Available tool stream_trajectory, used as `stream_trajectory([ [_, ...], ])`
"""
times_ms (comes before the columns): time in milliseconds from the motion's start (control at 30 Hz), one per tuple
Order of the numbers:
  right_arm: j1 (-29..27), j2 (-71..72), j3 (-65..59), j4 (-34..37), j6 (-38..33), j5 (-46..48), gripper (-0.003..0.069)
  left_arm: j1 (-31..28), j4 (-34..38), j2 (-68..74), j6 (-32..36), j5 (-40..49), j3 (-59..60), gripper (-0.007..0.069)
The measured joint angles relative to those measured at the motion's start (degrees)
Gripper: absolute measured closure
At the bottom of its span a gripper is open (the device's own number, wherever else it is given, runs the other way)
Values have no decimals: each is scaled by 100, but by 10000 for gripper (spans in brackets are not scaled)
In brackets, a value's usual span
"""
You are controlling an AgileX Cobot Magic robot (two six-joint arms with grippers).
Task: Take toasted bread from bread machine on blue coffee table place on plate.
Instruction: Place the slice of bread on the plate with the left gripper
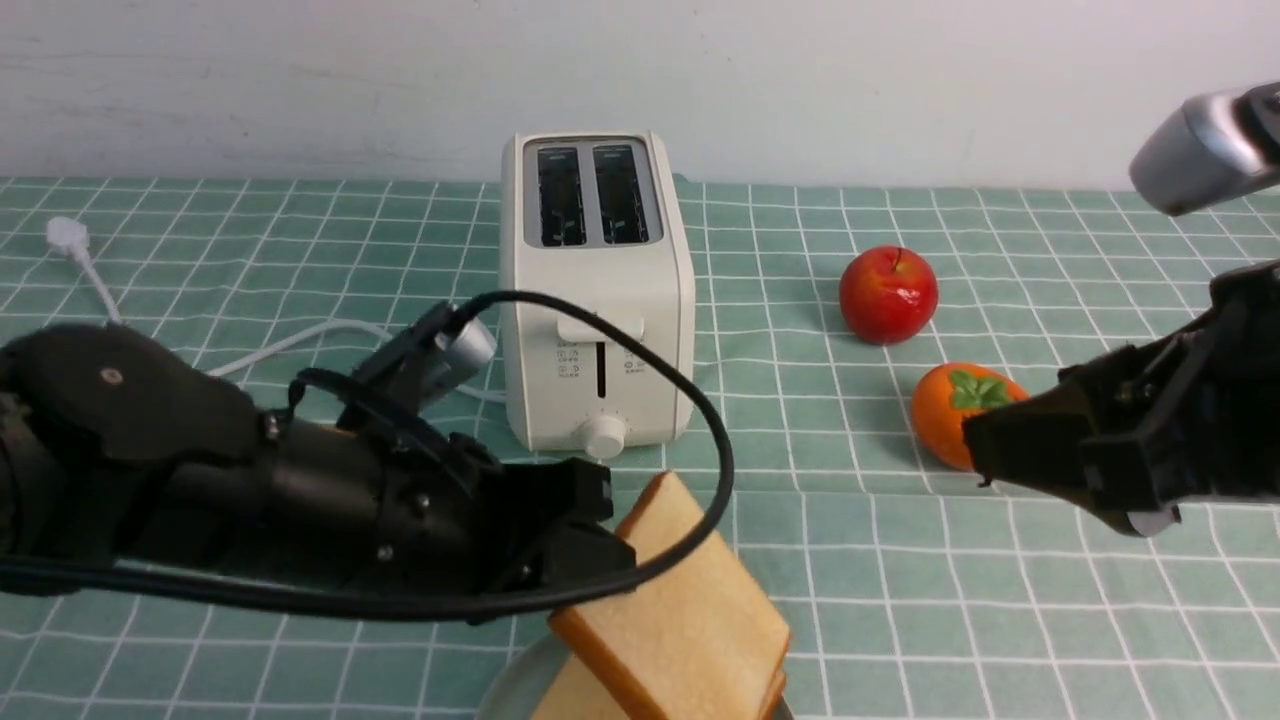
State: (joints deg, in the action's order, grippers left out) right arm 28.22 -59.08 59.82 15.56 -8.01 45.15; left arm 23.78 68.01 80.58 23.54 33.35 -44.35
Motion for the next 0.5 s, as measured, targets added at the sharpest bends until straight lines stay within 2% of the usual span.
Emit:
stream_trajectory([
  [133, 0, -51, 0, 0, 0, -4, 140, 0, 329, 320, 194, -117, 128, 570],
  [233, 0, -93, 0, 6, 0, -4, 140, 0, 388, 416, 227, -119, 140, 504],
  [267, 0, -105, 0, 17, 0, -4, 140, 0, 376, 416, 233, -111, 146, 450],
  [300, 0, -112, 0, 17, 0, -4, 140, 0, 370, 410, 233, -111, 146, 441],
  [333, 0, -118, 0, 17, 0, -4, 141, 0, 239, 404, 234, -129, 146, 335],
  [400, 0, -118, 0, 17, 0, -4, 143, 0, 156, 398, 234, -166, 146, 288],
  [500, 0, -118, 0, 46, 0, 220, 174, 0, -490, 205, 47, -519, 146, 71],
])
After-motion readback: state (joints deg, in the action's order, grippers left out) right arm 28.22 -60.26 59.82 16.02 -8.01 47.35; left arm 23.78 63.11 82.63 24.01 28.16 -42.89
